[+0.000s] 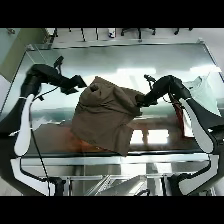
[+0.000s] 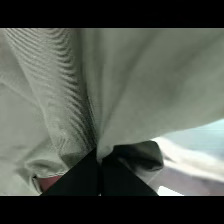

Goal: Fold the shirts.

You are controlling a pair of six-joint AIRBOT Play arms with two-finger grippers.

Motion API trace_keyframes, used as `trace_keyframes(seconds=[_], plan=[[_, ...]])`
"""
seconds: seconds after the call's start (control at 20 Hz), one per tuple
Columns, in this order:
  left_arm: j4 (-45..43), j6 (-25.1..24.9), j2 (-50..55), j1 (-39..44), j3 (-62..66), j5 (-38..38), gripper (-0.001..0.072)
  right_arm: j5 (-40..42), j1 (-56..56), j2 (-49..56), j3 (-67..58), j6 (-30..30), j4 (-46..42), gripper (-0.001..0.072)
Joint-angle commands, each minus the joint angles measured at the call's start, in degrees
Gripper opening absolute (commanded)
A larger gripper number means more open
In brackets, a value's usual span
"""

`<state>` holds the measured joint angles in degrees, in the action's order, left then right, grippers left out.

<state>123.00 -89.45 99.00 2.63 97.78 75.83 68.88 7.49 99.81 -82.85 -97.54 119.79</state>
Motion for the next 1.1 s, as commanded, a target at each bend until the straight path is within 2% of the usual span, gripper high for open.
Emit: trace_keyframes(seconds=[0.0,0.1,0.25,0.35,0.5,0.7,0.85,1.0,1.05], plan=[[-0.13,2.6,-8.98,-2.32,-10.43,14.23,0.0704,0.04,-1.03,0.33,0.07,-0.17,-0.13,0.0025],[-0.35,3.08,-18.51,-0.31,-25.18,8.48,0.0704,0.13,-1.46,0.33,0.07,-0.15,-0.24,0.0025],[0.28,8.15,-31.56,4.24,-47.67,-1.11,0.0705,0.09,-1.55,0.33,0.07,-0.15,-0.22,0.0025],[2.67,10.38,-37.44,7.23,-59.1,-7.65,0.0705,0.09,-1.55,0.33,0.07,-0.17,-0.2,0.0025],[8.59,11.98,-42.73,11.89,-70.49,-21.64,0.0705,0.44,-1.55,0.33,0.07,-0.17,0.02,0.0025],[9.09,16.48,-44.3,17.73,-76.74,-35.01,0.0704,2.27,-1.55,0.33,0.07,-0.17,0.0,0.0025],[9.09,16.68,-39.89,20.17,-76.04,-38.97,0.0704,2.23,-1.55,0.33,0.07,-0.15,0.94,0.0025],[8.22,16.09,-33.05,20.24,-72.48,-39.87,0.0703,3.82,-1.55,0.31,0.07,-0.15,3.19,0.0025],[6.97,15.63,-31.17,19.23,-70.84,-39.45,0.0604,5.31,-1.55,0.31,0.09,-0.17,3.23,0.0024]])
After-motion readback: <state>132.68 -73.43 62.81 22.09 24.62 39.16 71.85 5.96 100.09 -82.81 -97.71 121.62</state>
